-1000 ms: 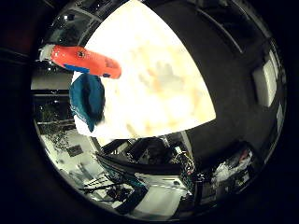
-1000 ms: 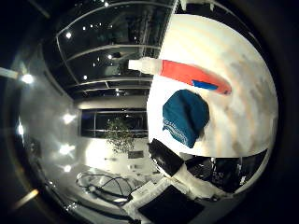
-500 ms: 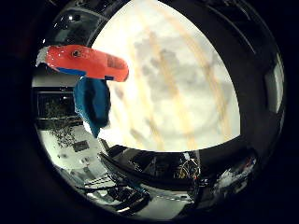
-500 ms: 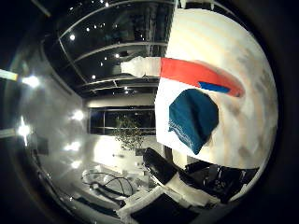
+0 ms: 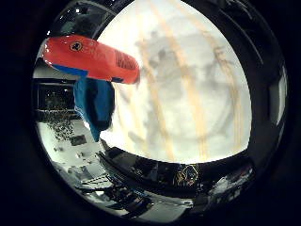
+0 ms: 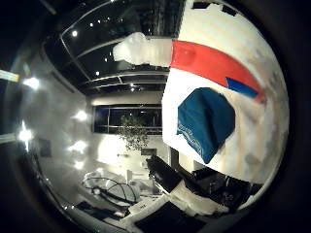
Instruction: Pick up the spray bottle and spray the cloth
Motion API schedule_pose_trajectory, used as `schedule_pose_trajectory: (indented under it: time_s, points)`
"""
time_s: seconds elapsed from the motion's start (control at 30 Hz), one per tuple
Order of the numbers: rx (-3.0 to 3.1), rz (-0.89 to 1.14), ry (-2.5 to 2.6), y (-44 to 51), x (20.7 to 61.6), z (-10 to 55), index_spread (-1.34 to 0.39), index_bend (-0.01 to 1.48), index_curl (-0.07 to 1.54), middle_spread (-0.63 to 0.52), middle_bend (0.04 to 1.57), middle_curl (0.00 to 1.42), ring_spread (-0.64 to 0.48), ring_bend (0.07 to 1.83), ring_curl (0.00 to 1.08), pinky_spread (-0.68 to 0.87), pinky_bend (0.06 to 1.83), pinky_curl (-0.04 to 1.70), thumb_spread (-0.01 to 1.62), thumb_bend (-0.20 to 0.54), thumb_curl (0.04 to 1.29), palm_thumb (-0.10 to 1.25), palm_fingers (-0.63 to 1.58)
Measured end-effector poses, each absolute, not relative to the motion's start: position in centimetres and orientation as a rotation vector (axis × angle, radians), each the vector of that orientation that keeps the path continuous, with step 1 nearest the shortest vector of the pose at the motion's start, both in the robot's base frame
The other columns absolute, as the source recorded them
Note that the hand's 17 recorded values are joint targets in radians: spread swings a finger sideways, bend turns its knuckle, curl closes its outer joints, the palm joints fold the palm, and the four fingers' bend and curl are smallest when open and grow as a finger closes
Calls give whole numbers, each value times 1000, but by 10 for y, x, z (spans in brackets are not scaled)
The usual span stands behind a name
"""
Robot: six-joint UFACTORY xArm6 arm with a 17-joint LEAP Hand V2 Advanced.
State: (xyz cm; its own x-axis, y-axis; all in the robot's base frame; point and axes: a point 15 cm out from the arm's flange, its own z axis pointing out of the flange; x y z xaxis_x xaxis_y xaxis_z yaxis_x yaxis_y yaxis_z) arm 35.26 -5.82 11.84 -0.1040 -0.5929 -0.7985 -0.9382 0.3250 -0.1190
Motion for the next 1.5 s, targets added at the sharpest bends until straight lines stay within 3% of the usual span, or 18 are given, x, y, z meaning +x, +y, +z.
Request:
schedule_pose_trajectory:
  time_s: [0.83,1.03,1.1,1.13,1.2,1.27,1.5]
  points:
    - [-1357,550,1736,-20,420,110,-107,165,274,166,264,352,200,413,264,338,412,290,998,-21,313,562,211]
    - [-1323,574,1715,-9,446,107,-150,173,295,67,354,383,93,582,293,210,403,264,980,-13,338,679,518]
    - [-1300,577,1715,-8,451,105,-203,189,307,-8,446,418,-12,721,325,115,458,252,979,-7,360,752,807]
    - [-1288,578,1716,-7,452,105,-243,191,319,-51,474,436,-72,777,347,17,579,274,972,-7,371,790,986]
    - [-1251,582,1719,-5,457,104,-300,286,395,-116,608,507,-149,871,410,-177,754,339,952,-2,399,868,1283]
    - [-1231,580,1710,-4,466,104,-323,440,481,-138,767,571,-178,965,454,-280,865,390,925,-9,424,928,1336]
    - [-1176,626,1650,7,477,112,-268,912,720,-96,1142,669,-184,1227,559,-263,1186,569,881,-12,503,1052,1296]
